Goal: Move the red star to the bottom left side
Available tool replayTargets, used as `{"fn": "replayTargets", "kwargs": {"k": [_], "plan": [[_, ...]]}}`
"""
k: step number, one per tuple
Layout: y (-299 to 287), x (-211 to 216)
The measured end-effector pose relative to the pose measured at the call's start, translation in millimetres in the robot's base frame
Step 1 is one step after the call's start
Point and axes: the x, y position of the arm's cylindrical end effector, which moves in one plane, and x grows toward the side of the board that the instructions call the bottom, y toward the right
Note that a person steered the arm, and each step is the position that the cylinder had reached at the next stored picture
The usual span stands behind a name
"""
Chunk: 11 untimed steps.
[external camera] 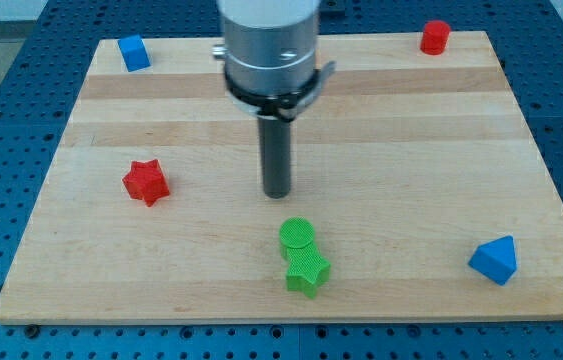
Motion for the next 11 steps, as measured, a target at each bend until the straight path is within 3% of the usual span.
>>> {"fn": "replayTargets", "kwargs": {"k": [2, 5, 8, 11], "plan": [[-73, -24], [-164, -20], [-181, 43], [-188, 62]]}}
